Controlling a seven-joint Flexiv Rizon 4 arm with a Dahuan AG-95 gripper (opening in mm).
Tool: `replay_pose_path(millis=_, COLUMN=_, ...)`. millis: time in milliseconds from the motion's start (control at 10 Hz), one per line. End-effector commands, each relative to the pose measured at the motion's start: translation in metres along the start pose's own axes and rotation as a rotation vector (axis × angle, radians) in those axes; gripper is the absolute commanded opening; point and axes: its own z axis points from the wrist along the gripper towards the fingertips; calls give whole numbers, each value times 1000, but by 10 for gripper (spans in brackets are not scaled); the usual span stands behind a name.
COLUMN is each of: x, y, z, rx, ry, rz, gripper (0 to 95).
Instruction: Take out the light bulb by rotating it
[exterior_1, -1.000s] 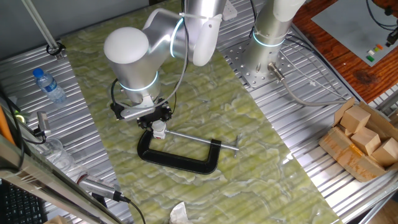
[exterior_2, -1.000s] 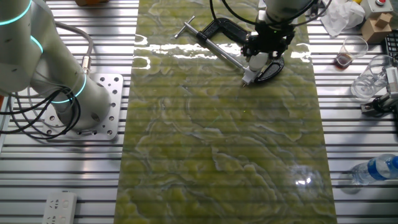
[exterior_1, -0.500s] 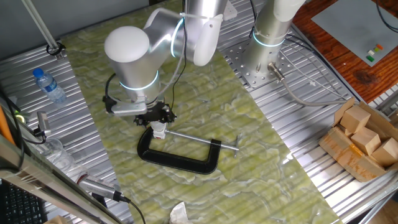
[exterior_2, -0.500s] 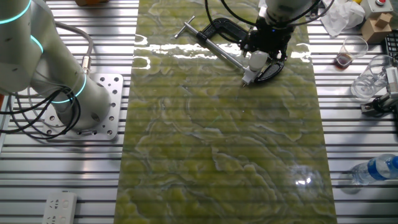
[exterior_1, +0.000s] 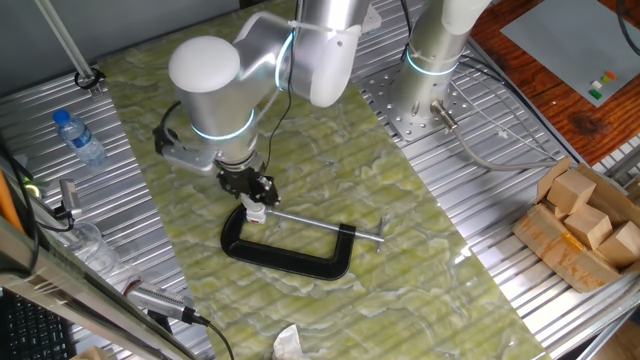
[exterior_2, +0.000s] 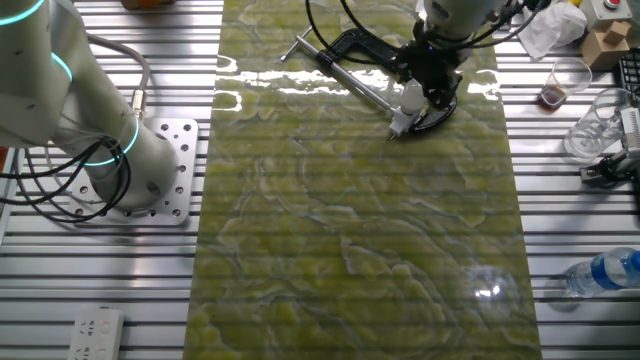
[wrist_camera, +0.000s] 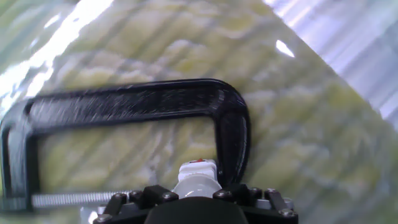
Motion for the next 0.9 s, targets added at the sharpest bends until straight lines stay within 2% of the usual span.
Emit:
replay_pose_path(millis=100, x=0, y=0, z=0, rx=-6, ry=-19, rz=353, gripper=570)
replay_pose_path(millis=500, x=1, y=-1, z=1, rx=-4, ry=-27, rz=419, gripper=570)
replay_pose_path(millis=900, x=2, y=-5, z=1, rx=8, ry=-22, rz=398, gripper=570)
